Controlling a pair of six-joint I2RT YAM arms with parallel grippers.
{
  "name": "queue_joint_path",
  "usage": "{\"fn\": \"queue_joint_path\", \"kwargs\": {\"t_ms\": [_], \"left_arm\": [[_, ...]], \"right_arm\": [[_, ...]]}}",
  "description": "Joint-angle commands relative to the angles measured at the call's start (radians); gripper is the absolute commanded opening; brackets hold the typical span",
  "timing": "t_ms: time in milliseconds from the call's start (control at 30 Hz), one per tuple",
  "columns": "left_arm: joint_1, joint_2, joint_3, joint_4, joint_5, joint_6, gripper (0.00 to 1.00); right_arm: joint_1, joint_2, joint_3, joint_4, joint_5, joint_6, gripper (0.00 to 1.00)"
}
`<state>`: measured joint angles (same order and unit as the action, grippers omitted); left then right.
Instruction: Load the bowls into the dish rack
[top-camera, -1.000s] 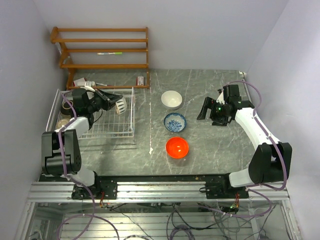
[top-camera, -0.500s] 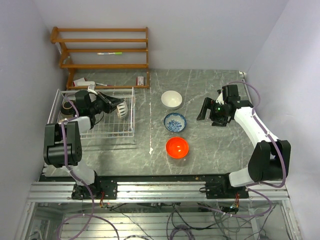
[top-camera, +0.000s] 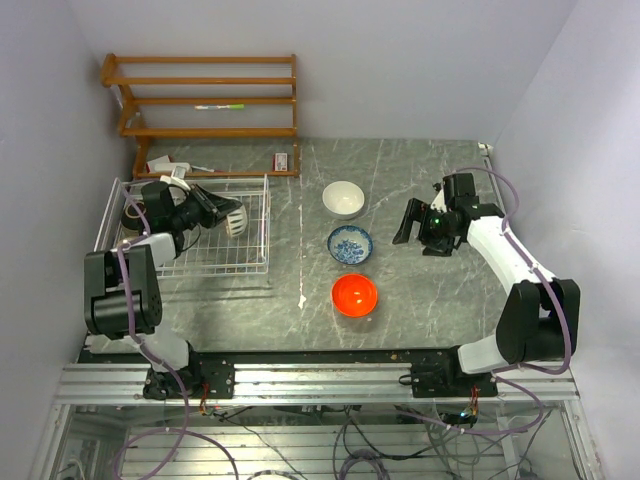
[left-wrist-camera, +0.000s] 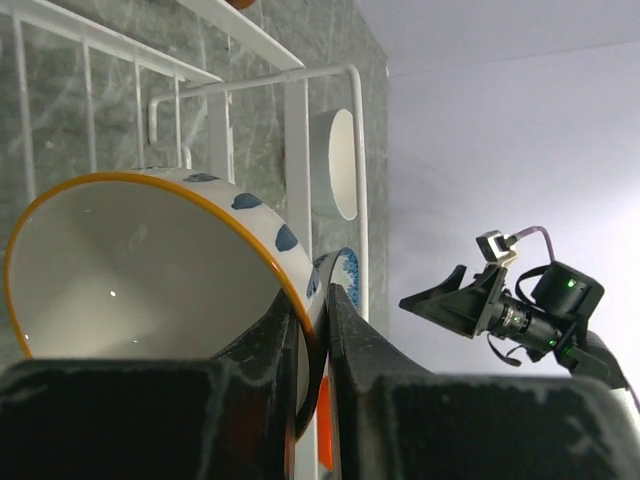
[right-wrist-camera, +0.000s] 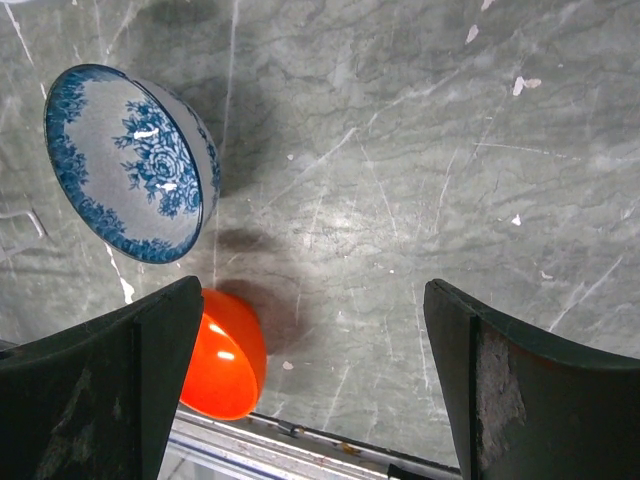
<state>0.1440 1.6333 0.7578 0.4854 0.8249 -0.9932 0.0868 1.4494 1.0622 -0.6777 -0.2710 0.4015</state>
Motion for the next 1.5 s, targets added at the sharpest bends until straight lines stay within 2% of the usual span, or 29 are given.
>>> {"fn": "queue_joint_path", "kwargs": {"t_ms": [0, 167, 267, 300, 400, 600, 767, 933, 1100, 1300, 1467], "left_arm": [[0.055, 0.046, -0.059, -0.233, -0.038, 0.173, 0.20], [0.113, 0.054, -0.069, -0.280, -0.017, 0.239, 0.29], [0.149, 0.052, -0.068, -0.334, -0.015, 0.292, 0.30], [0.159, 0.050, -0.071, -0.342, -0.014, 0.302, 0.28], [0.171, 0.044, -0.086, -0.317, -0.003, 0.285, 0.08], [0.166, -0.029, -0.056, -0.223, 0.043, 0.145, 0.07], [0.115, -0.095, -0.015, 0.000, 0.030, -0.118, 0.07], [0.030, -0.035, 0.023, 0.214, -0.024, -0.326, 0.07], [-0.010, 0.072, -0.009, 0.471, -0.072, -0.494, 0.07], [-0.034, 0.175, -0.018, 0.594, -0.102, -0.536, 0.07], [-0.035, 0.191, -0.049, 0.529, -0.105, -0.484, 0.07]], "right_arm": [[-0.005, 0.007, -0.014, 0.027, -0.004, 0.001, 0.92], [-0.004, 0.015, -0.016, 0.032, -0.007, -0.002, 0.92], [-0.005, 0.016, -0.022, 0.039, -0.008, -0.001, 0.92], [-0.005, 0.015, -0.027, 0.040, -0.008, 0.001, 0.92], [-0.005, 0.013, -0.038, 0.046, -0.011, 0.004, 0.92], [-0.005, 0.002, -0.051, 0.046, -0.001, 0.004, 0.92], [-0.005, 0.006, -0.055, 0.049, -0.007, 0.006, 0.92], [-0.005, 0.012, -0.037, 0.049, -0.009, 0.008, 0.92], [-0.006, 0.005, -0.031, 0.041, 0.000, 0.004, 0.92], [-0.005, -0.001, -0.048, 0.047, 0.002, 0.007, 0.92], [-0.005, 0.002, -0.050, 0.051, 0.002, 0.008, 0.92]]}}
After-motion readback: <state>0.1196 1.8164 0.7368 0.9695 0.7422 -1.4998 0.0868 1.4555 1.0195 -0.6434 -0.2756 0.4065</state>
